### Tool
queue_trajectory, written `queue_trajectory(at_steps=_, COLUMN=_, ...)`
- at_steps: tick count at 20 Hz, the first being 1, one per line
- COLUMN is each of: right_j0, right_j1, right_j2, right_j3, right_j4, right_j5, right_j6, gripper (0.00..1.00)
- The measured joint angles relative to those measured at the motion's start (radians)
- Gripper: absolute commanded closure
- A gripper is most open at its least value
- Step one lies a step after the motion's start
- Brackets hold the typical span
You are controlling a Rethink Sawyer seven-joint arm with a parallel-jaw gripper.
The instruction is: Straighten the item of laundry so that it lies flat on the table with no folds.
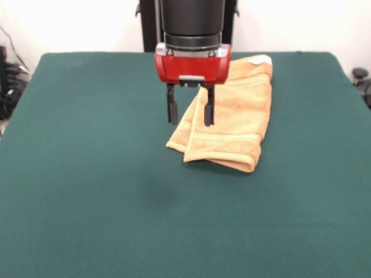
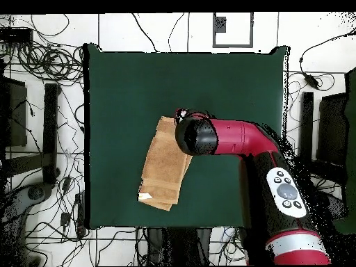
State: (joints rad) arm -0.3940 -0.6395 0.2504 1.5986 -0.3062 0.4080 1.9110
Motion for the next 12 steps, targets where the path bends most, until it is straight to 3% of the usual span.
queue_trajectory(at_steps=12, right_j0=0.000, right_j1=-0.004, right_j2=0.000, right_j3=0.056, right_j4=-0.050, right_j5=0.000, right_j6=0.000, gripper=0.00)
